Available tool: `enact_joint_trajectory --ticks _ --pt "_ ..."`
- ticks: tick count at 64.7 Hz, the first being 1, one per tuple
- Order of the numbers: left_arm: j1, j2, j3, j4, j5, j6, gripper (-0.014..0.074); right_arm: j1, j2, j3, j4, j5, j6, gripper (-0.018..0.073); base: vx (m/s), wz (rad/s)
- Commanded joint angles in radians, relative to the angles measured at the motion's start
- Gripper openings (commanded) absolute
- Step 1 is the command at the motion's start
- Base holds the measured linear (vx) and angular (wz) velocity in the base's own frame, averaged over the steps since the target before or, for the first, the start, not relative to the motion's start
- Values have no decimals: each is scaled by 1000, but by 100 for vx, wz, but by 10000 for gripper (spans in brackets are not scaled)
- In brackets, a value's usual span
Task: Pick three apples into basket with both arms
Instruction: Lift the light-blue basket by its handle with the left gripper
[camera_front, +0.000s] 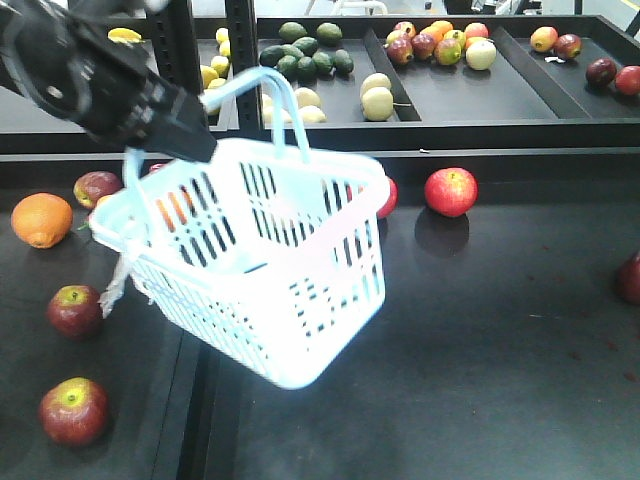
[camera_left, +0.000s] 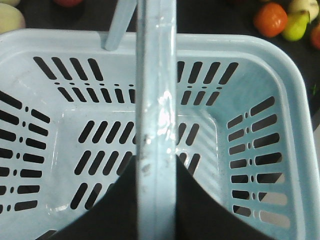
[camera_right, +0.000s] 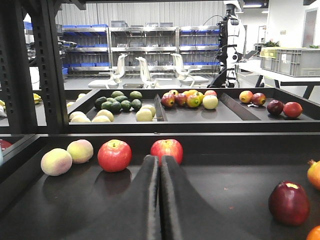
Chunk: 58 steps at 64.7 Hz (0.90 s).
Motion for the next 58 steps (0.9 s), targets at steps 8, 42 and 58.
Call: enact_joint_trajectory --ticks 8,42,58 --pt "-5 -155 -31 -52 -7 -124 -8 -6 -11 15 0 -73 -8 -5 0 0" --pt "-5 -361 250 -53 -8 -185 -8 -6 -11 15 0 -73 -8 -5 0 0" --pt "-5 -380 287 -59 -8 -185 -8 -6 -11 15 0 -73 -8 -5 0 0"
